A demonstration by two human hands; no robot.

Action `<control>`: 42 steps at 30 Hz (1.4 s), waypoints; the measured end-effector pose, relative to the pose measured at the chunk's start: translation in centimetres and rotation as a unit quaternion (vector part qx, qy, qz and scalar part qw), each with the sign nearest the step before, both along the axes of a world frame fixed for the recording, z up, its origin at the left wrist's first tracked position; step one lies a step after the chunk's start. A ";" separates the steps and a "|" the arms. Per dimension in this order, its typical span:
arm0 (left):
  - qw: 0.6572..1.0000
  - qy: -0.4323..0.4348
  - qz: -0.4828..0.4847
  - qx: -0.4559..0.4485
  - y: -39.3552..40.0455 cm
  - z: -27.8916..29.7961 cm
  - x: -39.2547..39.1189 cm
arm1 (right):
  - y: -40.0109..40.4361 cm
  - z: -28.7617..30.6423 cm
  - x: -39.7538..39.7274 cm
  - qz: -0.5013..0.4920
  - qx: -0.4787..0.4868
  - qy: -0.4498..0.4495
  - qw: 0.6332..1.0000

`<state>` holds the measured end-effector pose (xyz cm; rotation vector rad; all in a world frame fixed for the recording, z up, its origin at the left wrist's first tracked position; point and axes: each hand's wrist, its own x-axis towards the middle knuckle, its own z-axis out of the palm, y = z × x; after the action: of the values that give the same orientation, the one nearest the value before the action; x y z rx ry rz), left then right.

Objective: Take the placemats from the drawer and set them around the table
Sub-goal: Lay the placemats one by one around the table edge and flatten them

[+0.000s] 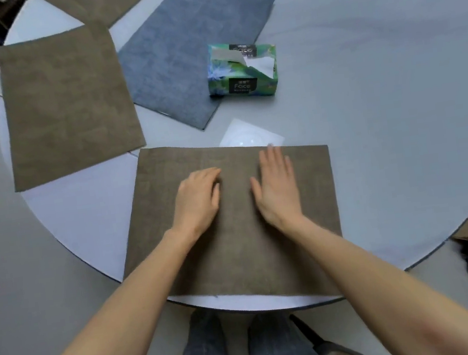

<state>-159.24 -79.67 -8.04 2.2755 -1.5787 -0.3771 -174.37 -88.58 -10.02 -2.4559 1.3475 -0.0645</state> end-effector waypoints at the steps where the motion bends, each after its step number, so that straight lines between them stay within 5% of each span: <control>1: 1.000 -0.004 0.004 -0.013 0.4 -0.6 2.2 | 1.7 -0.1 1.9 0.022 0.009 -0.009 1.000; 7: 0.987 -0.058 -0.092 0.119 0.8 -4.1 11.4 | 7.7 -3.3 6.6 -0.001 0.003 0.053 0.999; 15: 0.979 -0.122 -0.112 0.122 -0.9 -5.4 15.7 | 8.2 -3.5 6.9 -0.027 -0.023 0.097 0.995; 24: 0.979 -0.030 -0.167 0.112 10.5 -2.8 6.0 | 8.4 -3.6 7.2 -0.025 -0.019 0.110 0.993; 30: 0.971 -0.122 -0.176 0.103 15.7 -5.9 6.9 | 8.6 -3.8 6.8 -0.020 -0.037 0.098 0.994; 36: 0.974 -0.141 -0.079 0.158 15.2 -5.2 4.2 | 13.5 -2.6 1.3 -0.096 -0.054 0.023 0.994; 42: 0.979 -0.088 -0.019 0.181 13.8 -4.8 -5.4 | 16.9 -3.8 -5.4 -0.169 -0.028 0.090 0.981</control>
<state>-164.64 -65.89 -12.81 2.6154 -1.7635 -0.5248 -179.74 -71.68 -13.85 -2.2949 1.8529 0.0401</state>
